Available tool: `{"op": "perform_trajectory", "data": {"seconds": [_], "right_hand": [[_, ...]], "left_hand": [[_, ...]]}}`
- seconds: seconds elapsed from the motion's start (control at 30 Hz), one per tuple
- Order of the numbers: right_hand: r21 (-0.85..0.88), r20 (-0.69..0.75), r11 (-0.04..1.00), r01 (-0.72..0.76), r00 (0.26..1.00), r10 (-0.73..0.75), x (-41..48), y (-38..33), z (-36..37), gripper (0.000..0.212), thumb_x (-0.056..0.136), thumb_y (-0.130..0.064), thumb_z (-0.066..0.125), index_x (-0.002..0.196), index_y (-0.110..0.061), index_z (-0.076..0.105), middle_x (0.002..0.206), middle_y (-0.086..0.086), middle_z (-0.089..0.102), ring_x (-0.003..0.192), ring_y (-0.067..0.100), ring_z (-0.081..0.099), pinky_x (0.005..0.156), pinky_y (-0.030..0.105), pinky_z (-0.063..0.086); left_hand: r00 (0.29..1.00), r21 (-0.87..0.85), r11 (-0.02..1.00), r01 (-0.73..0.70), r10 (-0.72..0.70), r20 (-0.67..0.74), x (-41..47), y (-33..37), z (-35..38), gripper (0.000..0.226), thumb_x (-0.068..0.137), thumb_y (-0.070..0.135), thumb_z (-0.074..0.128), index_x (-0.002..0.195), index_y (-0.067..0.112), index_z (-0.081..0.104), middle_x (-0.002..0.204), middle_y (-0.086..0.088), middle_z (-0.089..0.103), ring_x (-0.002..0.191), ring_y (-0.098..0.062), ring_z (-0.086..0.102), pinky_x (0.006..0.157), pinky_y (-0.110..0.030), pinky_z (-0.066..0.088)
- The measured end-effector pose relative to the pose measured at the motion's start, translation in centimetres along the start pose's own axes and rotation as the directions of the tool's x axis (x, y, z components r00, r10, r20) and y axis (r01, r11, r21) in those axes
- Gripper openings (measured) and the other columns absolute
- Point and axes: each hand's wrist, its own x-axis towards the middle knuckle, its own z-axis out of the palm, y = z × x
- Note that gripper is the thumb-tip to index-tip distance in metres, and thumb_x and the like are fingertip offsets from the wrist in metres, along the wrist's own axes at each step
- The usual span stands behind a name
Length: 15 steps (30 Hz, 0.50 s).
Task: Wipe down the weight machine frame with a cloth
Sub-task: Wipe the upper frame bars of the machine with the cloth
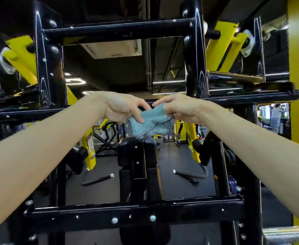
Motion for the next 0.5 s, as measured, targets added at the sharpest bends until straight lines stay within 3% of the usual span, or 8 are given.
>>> {"op": "perform_trajectory", "data": {"seconds": [0.03, 0.1, 0.17, 0.27, 0.33, 0.4, 0.5], "right_hand": [[0.017, -0.012, 1.000, 0.000, 1.000, 0.000, 0.0, 0.3, 0.2, 0.038, 0.084, 0.009, 0.048, 0.112, -0.009, 0.066, 0.074, -0.002, 0.063, 0.067, 0.008, 0.047, 0.049, 0.014, 0.039], [0.043, 0.001, 0.999, 0.003, 1.000, -0.003, 0.0, 0.9, 1.0, 0.041, 0.084, 0.011, 0.049, 0.115, -0.011, 0.065, 0.092, 0.006, 0.064, 0.073, 0.011, 0.051, 0.046, 0.012, 0.041], [0.087, 0.044, 0.996, 0.003, 0.999, -0.007, 0.2, 1.7, 2.0, 0.045, 0.085, 0.015, 0.051, 0.121, -0.010, 0.061, 0.102, 0.012, 0.063, 0.085, 0.016, 0.058, 0.059, 0.016, 0.047], [0.168, 0.056, 0.986, -0.017, 0.998, 0.008, 1.0, 2.4, 4.0, 0.045, 0.085, 0.014, 0.055, 0.120, -0.014, 0.058, 0.090, 0.012, 0.060, 0.087, 0.026, 0.051, 0.080, 0.033, 0.043], [0.192, 0.057, 0.981, -0.015, 0.998, 0.004, 1.8, 2.3, 5.5, 0.039, 0.086, 0.010, 0.059, 0.109, -0.021, 0.060, 0.097, 0.018, 0.063, 0.094, 0.032, 0.057, 0.084, 0.040, 0.046], [0.212, 0.079, 0.977, -0.009, 0.997, -0.008, 2.5, 1.8, 7.2, 0.036, 0.087, 0.009, 0.059, 0.104, -0.022, 0.062, 0.114, 0.025, 0.062, 0.104, 0.033, 0.062, 0.087, 0.045, 0.053], [0.253, 0.203, 0.966, -0.057, 0.979, 0.005, 3.1, 0.5, 9.9, 0.034, 0.087, 0.008, 0.060, 0.112, -0.016, 0.062, 0.124, 0.017, 0.059, 0.098, 0.022, 0.062, 0.074, 0.035, 0.058]], "left_hand": [[0.999, 0.018, 1.000, 0.025, -0.025, 0.020, -0.4, -0.6, 0.4, 0.035, 0.085, -0.014, 0.051, 0.108, 0.012, 0.053, 0.098, -0.010, 0.069, 0.086, -0.022, 0.068, 0.067, -0.030, 0.058], [0.998, 0.055, 0.997, 0.058, -0.058, 0.000, -1.0, -1.8, 0.7, 0.032, 0.088, -0.013, 0.052, 0.109, 0.010, 0.053, 0.090, -0.005, 0.071, 0.079, -0.017, 0.069, 0.061, -0.027, 0.058], [0.997, 0.079, 0.995, 0.067, -0.063, -0.045, -1.8, -3.1, 0.2, 0.033, 0.087, -0.012, 0.055, 0.111, 0.010, 0.056, 0.102, -0.011, 0.068, 0.088, -0.019, 0.068, 0.071, -0.030, 0.058], [0.992, 0.101, 0.992, 0.080, -0.069, -0.107, -3.4, -4.8, -1.3, 0.035, 0.084, -0.010, 0.061, 0.111, 0.013, 0.060, 0.118, -0.021, 0.062, 0.099, -0.026, 0.063, 0.091, -0.043, 0.050], [0.985, 0.097, 0.993, 0.063, -0.047, -0.163, -4.5, -6.0, -2.0, 0.034, 0.082, -0.010, 0.063, 0.104, 0.015, 0.064, 0.107, -0.018, 0.064, 0.093, -0.025, 0.065, 0.084, -0.046, 0.053], [0.971, 0.088, 0.996, 0.032, -0.010, -0.238, -5.6, -7.3, -2.7, 0.033, 0.081, -0.011, 0.063, 0.099, 0.016, 0.065, 0.097, -0.010, 0.065, 0.084, -0.020, 0.066, 0.066, -0.035, 0.055], [0.941, 0.077, 0.997, 0.015, 0.012, -0.338, -7.3, -9.3, -4.0, 0.032, 0.083, -0.011, 0.061, 0.098, 0.016, 0.066, 0.106, -0.013, 0.066, 0.086, -0.020, 0.065, 0.058, -0.026, 0.051]]}}
